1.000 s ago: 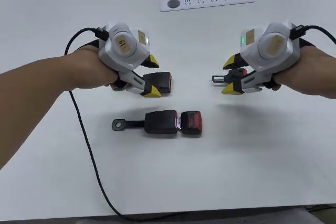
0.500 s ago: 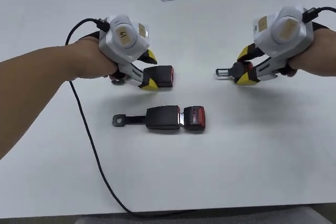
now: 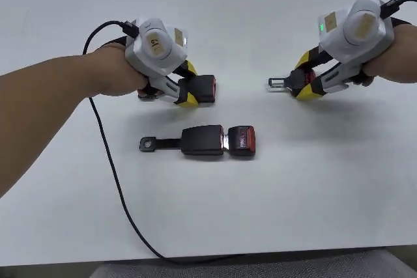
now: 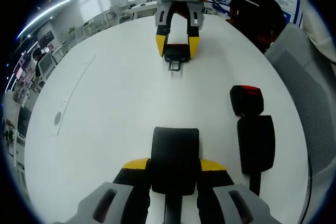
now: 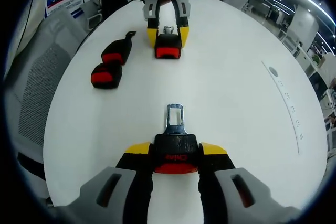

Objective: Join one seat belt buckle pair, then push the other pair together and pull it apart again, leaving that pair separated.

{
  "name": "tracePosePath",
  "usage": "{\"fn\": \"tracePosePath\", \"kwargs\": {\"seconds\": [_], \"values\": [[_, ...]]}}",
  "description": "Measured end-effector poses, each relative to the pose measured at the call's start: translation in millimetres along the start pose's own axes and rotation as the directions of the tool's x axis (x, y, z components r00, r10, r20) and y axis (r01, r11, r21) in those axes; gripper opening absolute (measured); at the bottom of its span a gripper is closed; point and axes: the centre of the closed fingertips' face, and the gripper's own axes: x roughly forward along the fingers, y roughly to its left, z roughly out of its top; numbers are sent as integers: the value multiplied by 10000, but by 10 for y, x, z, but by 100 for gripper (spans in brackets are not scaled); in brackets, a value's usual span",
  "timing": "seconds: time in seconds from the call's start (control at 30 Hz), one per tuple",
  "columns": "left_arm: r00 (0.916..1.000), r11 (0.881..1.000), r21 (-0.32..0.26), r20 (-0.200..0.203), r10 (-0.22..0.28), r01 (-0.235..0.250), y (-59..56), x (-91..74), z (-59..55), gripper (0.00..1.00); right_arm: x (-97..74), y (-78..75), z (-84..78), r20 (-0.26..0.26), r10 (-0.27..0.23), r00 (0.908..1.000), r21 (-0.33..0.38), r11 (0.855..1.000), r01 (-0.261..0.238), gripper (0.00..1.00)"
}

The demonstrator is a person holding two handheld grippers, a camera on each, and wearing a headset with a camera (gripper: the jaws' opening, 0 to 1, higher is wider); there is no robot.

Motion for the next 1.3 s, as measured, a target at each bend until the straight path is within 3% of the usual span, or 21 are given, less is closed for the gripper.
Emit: {"fn": "tracePosePath", "kwargs": {"seconds": [0.2, 0.37, 0.57, 0.7, 0.97, 1.1, 1.3], "values": [[10000, 10000, -69, -83, 7, -7, -16, -9, 16, 33, 8, -13, 8, -249, -140, 9996, 41, 9999, 141, 32], [10000, 9999, -116, -69, 12, -12, -10, -14, 10, 33, 65, 12, 105, -203, -231, 9995, 132, 9996, 234, 32], [10000, 9999, -137, -52, -11, 10, 21, -7, -14, 33, 258, 76, 416, 112, -193, 9998, 37, 9998, 193, 32], [10000, 9998, -179, -41, -12, 11, 92, 0, -69, 33, 341, 98, 549, 340, -257, 9991, 127, 9996, 252, 32], [10000, 9997, -243, -14, -24, 23, 101, 28, -88, 33, 522, 109, 856, 632, -277, 9976, 115, 9996, 270, 32], [10000, 9995, -291, -44, -79, 78, 108, 45, -97, 33, 582, 104, 957, 765, -257, 9967, 62, 9997, 253, 32], [9999, 9995, -289, -85, -113, 110, 124, 54, -110, 33, 578, 117, 949, 459, -338, 9984, -324, 9988, 353, 31]]}}
